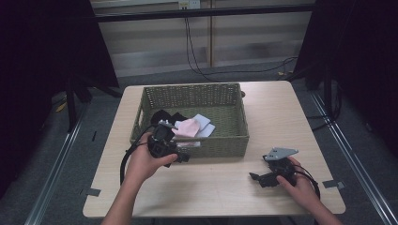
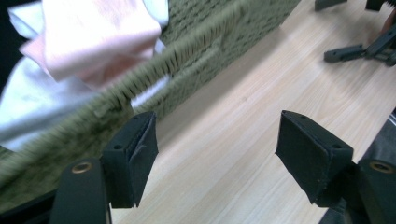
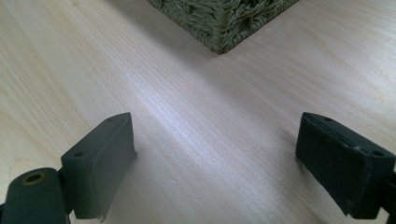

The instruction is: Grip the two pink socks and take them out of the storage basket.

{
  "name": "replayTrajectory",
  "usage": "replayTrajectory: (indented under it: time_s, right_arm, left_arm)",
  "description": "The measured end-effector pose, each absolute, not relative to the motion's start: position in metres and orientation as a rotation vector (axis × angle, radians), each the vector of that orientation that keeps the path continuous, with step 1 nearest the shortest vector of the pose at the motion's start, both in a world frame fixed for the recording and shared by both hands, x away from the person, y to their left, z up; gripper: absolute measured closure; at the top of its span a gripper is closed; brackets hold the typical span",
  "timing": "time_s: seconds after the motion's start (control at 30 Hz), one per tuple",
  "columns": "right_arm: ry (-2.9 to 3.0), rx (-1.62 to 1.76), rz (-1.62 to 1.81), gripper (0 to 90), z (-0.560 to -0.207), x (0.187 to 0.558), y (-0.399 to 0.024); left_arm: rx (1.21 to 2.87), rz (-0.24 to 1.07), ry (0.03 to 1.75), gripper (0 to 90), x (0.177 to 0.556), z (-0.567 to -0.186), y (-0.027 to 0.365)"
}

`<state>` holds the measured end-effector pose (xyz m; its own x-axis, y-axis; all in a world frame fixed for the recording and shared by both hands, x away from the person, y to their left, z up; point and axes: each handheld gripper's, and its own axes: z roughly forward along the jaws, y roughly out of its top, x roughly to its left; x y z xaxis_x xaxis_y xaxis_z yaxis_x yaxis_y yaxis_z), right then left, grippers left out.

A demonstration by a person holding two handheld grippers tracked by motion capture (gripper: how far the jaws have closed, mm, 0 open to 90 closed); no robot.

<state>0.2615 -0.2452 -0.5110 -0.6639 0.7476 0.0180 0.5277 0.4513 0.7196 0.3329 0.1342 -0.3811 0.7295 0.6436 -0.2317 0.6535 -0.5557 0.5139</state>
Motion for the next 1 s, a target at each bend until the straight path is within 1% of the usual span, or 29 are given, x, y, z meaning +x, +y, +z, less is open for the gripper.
replayTrajectory:
  time_s: [0.37, 0.57, 0.6, 0.77, 1.0]
  right_arm:
    - [2.404, 1.092, 1.033, 11.4, -0.511, 0.261, -0.245]
    - [2.402, 1.095, 1.035, 11.4, -0.511, 0.261, -0.245]
    - [2.402, 1.096, 1.035, 11.4, -0.511, 0.261, -0.245]
    - [2.4, 1.094, 1.036, 11.4, -0.511, 0.262, -0.245]
    - [2.401, 1.088, 1.037, 11.4, -0.511, 0.262, -0.245]
  left_arm:
    - [2.338, -0.06, 1.017, 28.7, 0.357, -0.355, 0.135]
    - [2.324, -0.037, 1.05, 28.8, 0.372, -0.345, 0.133]
    - [2.319, -0.024, 1.06, 28.8, 0.38, -0.344, 0.133]
    - [2.299, -0.016, 1.115, 29.0, 0.395, -0.346, 0.134]
    - [2.325, -0.002, 1.193, 29.0, 0.423, -0.369, 0.137]
